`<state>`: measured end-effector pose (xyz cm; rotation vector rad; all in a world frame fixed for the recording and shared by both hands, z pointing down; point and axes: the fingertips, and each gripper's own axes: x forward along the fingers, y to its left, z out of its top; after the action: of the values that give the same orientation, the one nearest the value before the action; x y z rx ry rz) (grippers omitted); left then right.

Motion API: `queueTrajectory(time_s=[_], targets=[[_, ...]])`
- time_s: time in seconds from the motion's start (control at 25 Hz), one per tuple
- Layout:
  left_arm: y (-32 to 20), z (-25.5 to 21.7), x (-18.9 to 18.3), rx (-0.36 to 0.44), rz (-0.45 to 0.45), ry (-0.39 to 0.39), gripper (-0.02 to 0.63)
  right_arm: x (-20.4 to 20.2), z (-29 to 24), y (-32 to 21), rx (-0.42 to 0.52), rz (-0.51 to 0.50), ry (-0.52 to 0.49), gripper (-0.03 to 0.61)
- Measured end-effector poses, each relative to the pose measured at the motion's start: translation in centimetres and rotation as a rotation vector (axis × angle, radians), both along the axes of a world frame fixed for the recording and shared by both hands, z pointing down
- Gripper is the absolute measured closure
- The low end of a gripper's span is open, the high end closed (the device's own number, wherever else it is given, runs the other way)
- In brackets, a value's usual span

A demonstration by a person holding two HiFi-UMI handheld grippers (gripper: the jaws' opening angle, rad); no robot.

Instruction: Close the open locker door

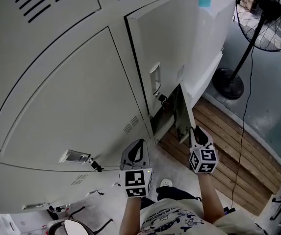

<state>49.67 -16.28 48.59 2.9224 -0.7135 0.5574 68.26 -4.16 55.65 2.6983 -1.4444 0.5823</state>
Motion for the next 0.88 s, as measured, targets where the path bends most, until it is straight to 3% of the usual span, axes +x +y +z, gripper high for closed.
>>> queueTrajectory(time_s=[0.36,0.88], targets=[[0.0,-0.2,-1.3,-0.007,-0.027,-0.003,0.609,-0.8,-0.2,-0.7,0.001,-0.025,0.002,0.488],[-1.6,0.1,-4.6,-0.007,-0.125,0.006,0.609,-4.2,0.1,-5.4,0.018,-0.142,-0.010,0.479]])
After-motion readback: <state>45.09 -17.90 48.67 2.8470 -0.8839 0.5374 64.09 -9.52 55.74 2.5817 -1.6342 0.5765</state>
